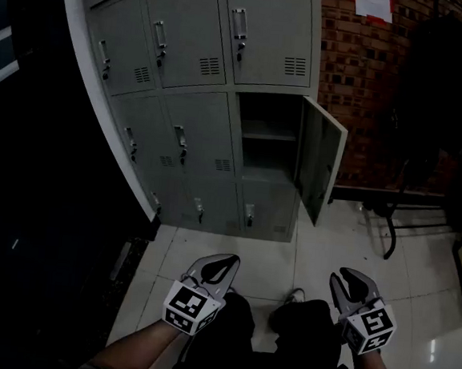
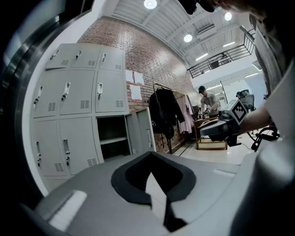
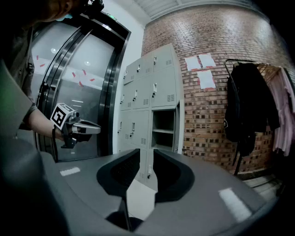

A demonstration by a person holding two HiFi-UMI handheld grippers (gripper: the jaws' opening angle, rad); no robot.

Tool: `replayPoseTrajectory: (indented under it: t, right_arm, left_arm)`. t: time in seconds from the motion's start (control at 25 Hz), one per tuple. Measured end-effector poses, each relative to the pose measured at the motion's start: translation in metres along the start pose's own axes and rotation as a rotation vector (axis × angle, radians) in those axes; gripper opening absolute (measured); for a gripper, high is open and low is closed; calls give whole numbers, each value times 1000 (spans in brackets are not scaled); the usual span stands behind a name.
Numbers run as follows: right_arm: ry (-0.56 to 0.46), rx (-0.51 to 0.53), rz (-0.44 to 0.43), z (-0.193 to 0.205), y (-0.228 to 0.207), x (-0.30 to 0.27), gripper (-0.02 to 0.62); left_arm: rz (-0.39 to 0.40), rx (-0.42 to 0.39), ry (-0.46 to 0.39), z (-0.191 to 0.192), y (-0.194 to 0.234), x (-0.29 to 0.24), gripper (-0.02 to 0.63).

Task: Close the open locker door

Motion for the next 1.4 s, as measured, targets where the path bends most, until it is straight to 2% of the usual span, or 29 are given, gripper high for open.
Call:
replayPoseTrajectory:
  t: [0.28,0.88,1.4]
  right_arm:
    - [-22,20,-2,-5,-13,-44,81]
    - [-1,19,36,6,-84,-127,92]
    - [18,44,2,19,-144,-197,198]
  left_arm:
    - [16,-36,-59,-13,28,-30,2]
    - [71,-31,-33,-23,83,-126,2]
    - [84,-13,-56,-37,132,-200,2]
Point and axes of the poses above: the fingertips, and each gripper's own axes: x backward along the fingers, y to its left, z out of its underside, the point moved 10 cm from there along x, backward along the fingers, and after that the axes turned 12 degrees about x, right-handed, at the moved point
